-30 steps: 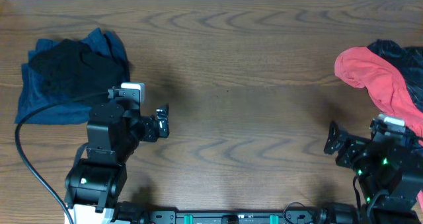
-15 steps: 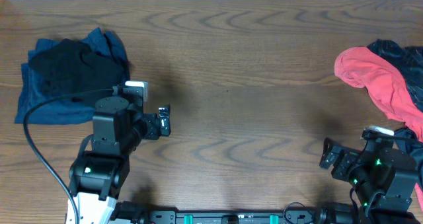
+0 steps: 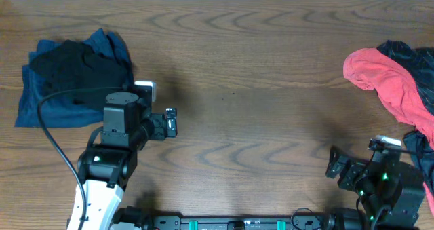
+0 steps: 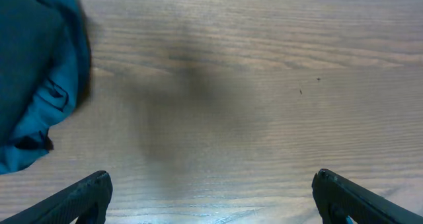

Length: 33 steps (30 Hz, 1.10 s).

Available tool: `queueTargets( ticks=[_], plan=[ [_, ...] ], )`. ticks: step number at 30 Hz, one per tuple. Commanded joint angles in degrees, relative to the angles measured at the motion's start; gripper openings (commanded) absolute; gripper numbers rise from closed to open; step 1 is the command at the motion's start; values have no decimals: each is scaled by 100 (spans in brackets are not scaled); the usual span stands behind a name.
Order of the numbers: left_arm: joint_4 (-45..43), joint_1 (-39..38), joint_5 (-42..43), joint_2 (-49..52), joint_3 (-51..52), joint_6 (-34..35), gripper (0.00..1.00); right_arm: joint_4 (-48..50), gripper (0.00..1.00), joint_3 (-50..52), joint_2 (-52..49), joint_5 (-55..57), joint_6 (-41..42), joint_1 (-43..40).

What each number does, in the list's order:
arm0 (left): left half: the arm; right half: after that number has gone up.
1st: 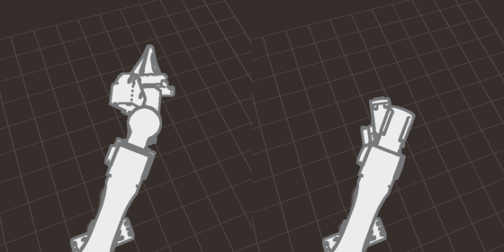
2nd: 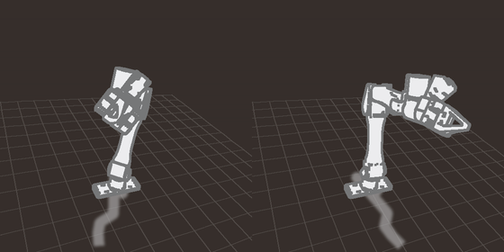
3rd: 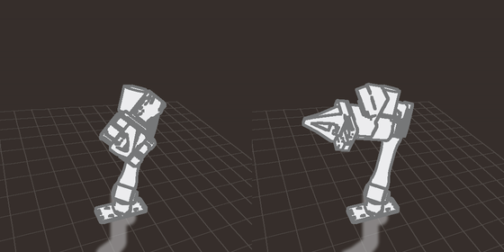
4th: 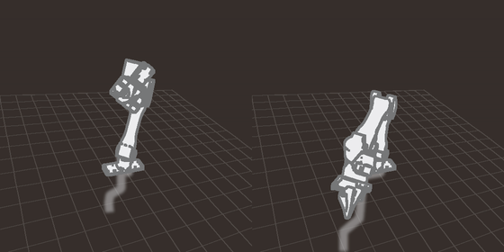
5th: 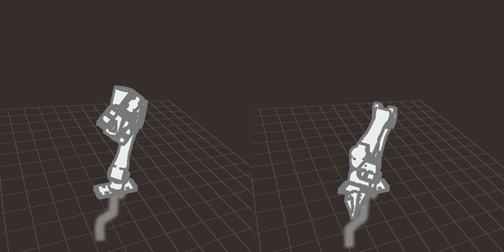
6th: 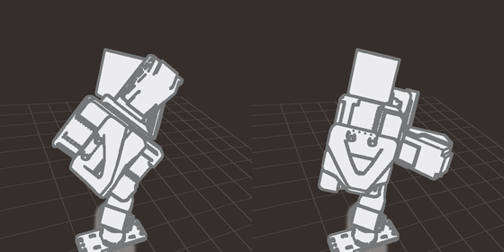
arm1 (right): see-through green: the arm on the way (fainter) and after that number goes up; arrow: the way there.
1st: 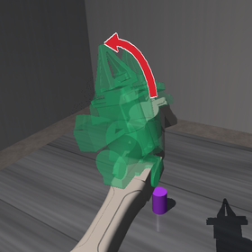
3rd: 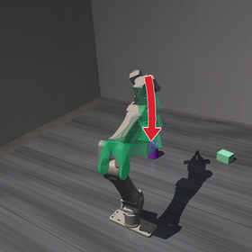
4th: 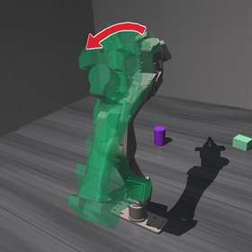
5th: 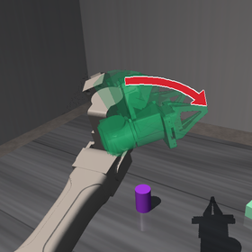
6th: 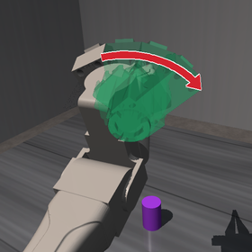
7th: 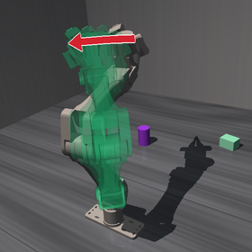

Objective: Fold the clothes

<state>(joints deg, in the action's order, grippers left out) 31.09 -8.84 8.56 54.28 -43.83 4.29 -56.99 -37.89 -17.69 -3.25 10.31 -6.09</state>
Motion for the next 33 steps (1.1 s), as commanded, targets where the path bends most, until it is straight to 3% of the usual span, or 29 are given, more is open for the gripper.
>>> queueTargets(
  ticks=[1,12,20,33],
  plan=[
    [11,9,-70,133,26,28,98,542,99,474,455,-208,-549,232],
    [11,9,-70,492,26,28,98,3591,99,2594,1742,-387,-933,859],
    [11,9,-70,584,26,28,98,5906,99,3733,1742,-387,-1397,916],
    [11,11,-70,584,26,28,98,5337,99,3757,1722,-382,-1593,914]
  ],
)
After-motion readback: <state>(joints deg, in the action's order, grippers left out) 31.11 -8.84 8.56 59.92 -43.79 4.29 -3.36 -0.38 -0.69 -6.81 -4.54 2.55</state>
